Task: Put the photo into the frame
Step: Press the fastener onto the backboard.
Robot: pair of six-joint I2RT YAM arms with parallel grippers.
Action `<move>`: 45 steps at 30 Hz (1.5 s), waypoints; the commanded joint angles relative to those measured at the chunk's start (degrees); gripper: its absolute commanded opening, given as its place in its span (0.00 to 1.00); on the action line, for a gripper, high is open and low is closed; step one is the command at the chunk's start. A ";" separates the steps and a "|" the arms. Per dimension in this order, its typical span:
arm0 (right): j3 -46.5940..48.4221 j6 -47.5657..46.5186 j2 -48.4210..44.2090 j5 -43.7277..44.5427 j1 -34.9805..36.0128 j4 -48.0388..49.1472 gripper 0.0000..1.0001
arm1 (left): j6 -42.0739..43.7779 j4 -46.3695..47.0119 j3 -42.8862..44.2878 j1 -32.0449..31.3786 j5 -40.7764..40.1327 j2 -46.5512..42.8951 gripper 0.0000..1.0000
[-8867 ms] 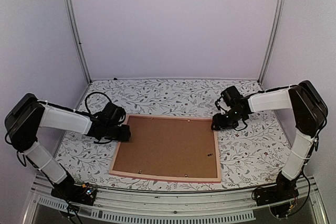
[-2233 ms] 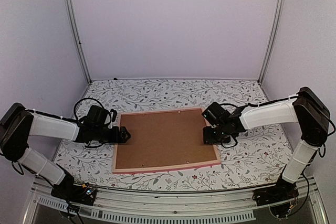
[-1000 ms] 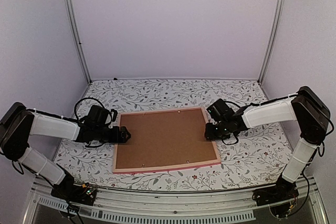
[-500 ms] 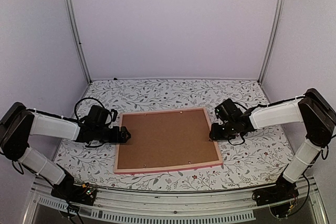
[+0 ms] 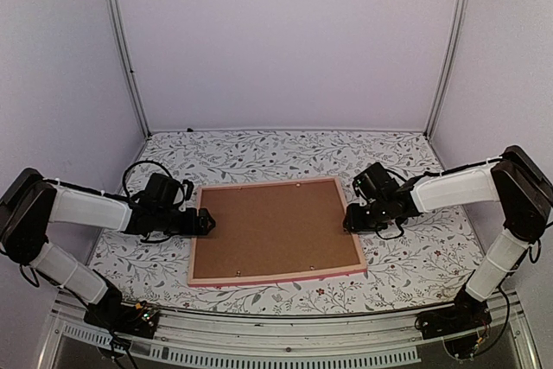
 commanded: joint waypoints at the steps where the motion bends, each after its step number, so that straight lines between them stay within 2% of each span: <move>1: -0.76 0.30 -1.58 0.14 -0.54 -1.36 0.43 | -0.07 -2.50 -0.14 -0.66 -0.19 0.69 0.92; 7: -1.09 1.20 -1.66 -0.93 -1.51 -1.28 0.41 | -0.08 -2.50 -0.40 -0.69 -0.08 0.60 0.91; 13: -2.06 1.64 -2.87 -2.29 -1.88 -0.25 0.46 | -0.03 -2.51 -0.34 -0.65 -0.08 0.59 0.92; 20: -3.17 1.76 -4.25 -2.83 -2.35 -0.21 0.46 | -0.03 -2.50 -0.32 -0.73 0.00 0.69 0.91; 32: -2.71 1.40 -1.12 -1.71 -2.31 0.14 0.45 | 0.03 -2.50 -0.16 -0.77 0.10 1.04 0.92; 45: -0.18 2.48 0.33 5.80 -0.25 -5.74 0.44 | 0.10 -2.50 0.03 -0.83 0.18 1.39 0.92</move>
